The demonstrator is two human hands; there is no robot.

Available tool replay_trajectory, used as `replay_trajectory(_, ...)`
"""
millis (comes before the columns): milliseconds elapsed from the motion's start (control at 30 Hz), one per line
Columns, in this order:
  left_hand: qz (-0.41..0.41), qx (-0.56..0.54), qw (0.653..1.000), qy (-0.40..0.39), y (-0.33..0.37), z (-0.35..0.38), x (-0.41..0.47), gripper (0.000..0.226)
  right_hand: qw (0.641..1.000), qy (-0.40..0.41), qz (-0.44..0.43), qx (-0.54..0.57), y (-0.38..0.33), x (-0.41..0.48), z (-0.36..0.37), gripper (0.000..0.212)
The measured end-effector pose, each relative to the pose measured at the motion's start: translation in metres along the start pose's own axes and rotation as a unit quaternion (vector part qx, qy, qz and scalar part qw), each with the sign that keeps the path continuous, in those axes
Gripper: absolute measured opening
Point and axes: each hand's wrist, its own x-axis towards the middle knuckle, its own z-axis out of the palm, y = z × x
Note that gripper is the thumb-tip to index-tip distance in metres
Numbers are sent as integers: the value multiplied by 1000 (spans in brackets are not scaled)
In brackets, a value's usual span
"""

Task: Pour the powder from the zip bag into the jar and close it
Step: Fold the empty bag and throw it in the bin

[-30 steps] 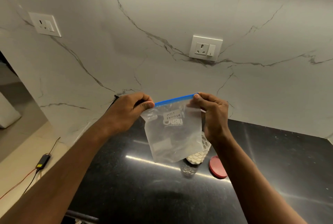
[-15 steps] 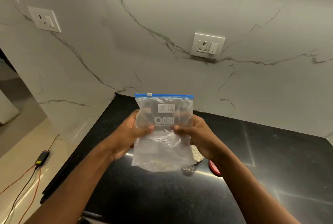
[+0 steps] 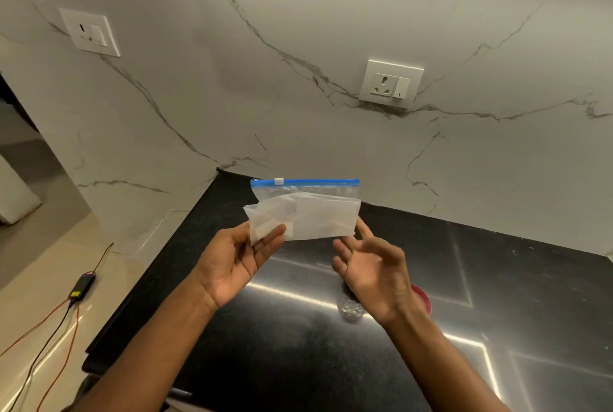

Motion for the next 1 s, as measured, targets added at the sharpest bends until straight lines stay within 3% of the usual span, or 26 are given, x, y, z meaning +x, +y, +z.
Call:
replay_trajectory(67,-9,3,1000,2,-4,2,-3,45,993,33,-11,-113,18,5,5,84)
replay_trajectory(133,-22,7,1000,0,-12,4,-7,43,989,74,-30,-123,32,13,16,94)
replay_trajectory(233,-30,64,997,-16,-22,5,-10,43,991,109,-68,-36,42,29,34,84)
replay_trajectory(367,4,312,950,-4,-22,-3,-15,57,976,188,-107,-23,46,39,38,69)
replay_trajectory(500,50,310,949,-30,-26,-6,-15,91,971,217,-102,-28,53,36,41,62)
replay_trajectory(600,81,277,956,-51,-32,2,-9,68,966,231,-89,-74,64,35,47,48)
replay_trajectory(667,113,282,953,11,-37,4,-3,53,953,237,-111,-152,72,35,49,36)
replay_trajectory(733,125,277,949,81,-39,-2,3,41,916,244,-173,-268,78,34,50,26)
replay_trajectory(800,127,275,946,113,-39,-6,6,26,855,213,-250,-402,85,32,50,37)
replay_trajectory(833,130,282,942,123,-39,-7,7,21,807,186,-278,-487,89,30,49,56)
replay_trajectory(900,143,312,929,135,-40,-8,9,15,675,132,-306,-658,99,28,44,91)
replay_trajectory(933,152,331,921,136,-41,-8,8,15,619,110,-307,-714,104,28,41,94)
replay_trajectory(1000,165,353,915,109,-39,-10,5,23,556,87,-289,-775,113,27,35,84)
